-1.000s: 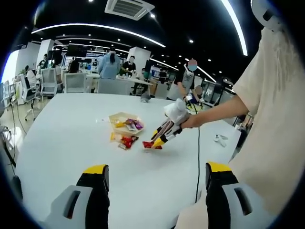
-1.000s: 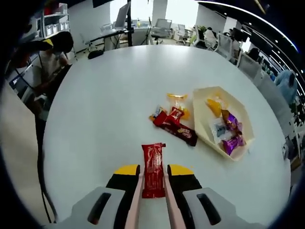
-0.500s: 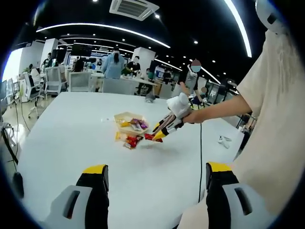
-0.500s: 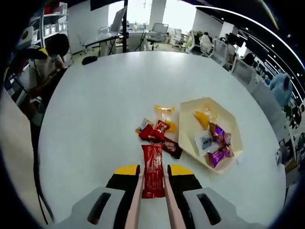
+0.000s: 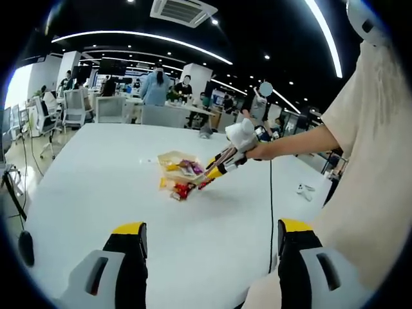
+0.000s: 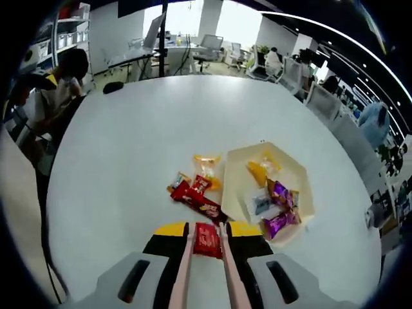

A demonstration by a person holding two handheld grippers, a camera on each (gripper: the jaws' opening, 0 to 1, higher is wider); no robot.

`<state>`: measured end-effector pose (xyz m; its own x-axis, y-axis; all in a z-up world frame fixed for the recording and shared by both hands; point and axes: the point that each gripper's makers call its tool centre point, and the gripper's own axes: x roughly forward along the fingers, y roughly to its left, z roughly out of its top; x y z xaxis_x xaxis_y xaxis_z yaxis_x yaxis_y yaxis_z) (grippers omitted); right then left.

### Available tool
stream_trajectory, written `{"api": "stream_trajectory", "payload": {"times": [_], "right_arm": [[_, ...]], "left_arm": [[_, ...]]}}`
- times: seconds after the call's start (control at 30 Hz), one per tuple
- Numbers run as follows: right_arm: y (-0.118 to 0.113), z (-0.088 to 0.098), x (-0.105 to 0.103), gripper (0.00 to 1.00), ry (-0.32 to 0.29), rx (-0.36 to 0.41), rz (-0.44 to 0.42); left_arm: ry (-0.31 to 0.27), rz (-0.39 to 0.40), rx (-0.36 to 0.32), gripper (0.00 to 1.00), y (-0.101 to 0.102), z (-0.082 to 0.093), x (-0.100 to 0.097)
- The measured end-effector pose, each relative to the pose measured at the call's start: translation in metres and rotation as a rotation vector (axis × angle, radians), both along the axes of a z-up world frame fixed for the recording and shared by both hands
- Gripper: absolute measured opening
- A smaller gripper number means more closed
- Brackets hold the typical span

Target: Place the target food into the container with the food tongs after gripping and lifting it, then release it inside without dropping or visibly crushing the food.

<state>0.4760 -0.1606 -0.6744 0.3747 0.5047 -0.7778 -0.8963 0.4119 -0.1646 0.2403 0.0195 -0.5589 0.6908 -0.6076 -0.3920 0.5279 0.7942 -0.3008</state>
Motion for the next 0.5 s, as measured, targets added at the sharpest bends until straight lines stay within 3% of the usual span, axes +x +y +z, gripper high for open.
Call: {"api": "stream_trajectory", "payload": {"times": [0.5], "right_arm": [[-0.009, -0.004, 0.005, 0.20, -0.005, -0.067, 0.059]], "left_arm": [[0.006, -0.006, -0.005, 0.83, 0.000, -0.001, 0.003]]}}
